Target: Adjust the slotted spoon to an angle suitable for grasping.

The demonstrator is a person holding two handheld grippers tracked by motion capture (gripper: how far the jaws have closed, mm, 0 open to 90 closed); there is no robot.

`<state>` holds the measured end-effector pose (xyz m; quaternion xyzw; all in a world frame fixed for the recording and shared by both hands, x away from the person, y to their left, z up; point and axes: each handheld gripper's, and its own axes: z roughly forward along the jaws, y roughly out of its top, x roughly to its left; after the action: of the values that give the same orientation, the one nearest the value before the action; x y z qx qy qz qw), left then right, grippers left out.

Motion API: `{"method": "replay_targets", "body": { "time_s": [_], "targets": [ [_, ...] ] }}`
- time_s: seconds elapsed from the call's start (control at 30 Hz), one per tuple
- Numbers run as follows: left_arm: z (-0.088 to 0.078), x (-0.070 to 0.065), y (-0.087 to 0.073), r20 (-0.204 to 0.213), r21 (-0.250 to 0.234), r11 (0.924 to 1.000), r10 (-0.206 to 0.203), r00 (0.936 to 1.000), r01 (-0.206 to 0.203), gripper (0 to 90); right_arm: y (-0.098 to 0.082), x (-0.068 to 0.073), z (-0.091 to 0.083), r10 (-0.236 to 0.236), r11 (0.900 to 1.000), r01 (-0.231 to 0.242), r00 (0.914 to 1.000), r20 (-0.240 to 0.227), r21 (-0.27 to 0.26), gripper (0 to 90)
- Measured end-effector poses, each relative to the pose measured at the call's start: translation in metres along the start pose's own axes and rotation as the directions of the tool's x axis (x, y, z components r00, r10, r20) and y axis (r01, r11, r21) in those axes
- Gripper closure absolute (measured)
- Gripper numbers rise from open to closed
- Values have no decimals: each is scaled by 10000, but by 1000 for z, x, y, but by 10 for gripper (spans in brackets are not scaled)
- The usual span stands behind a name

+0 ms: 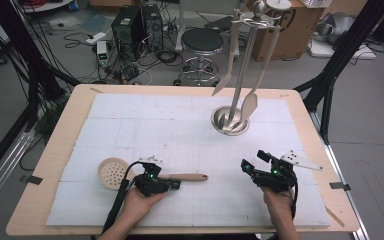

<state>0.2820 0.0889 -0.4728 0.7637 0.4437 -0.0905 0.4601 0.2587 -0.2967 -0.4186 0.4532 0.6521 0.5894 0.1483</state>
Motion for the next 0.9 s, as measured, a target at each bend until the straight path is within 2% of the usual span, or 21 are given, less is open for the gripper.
{"method": "replay_targets", "body": {
  "time_s": [0.3,0.57,0.9],
  "targets": [
    [12,10,19,-487,-421,9985,-376,9981,356,900,0,-2,-1,24,10000,-24,10000,11,-41,131],
    [21,19,33,-696,-701,9943,-854,9939,805,900,0,-2,0,31,10000,-31,10000,-13,5,131],
    [26,26,43,-798,-897,9911,-1052,9912,980,900,-1,-3,0,71,10000,-71,10000,7,26,131]
  ]
}}
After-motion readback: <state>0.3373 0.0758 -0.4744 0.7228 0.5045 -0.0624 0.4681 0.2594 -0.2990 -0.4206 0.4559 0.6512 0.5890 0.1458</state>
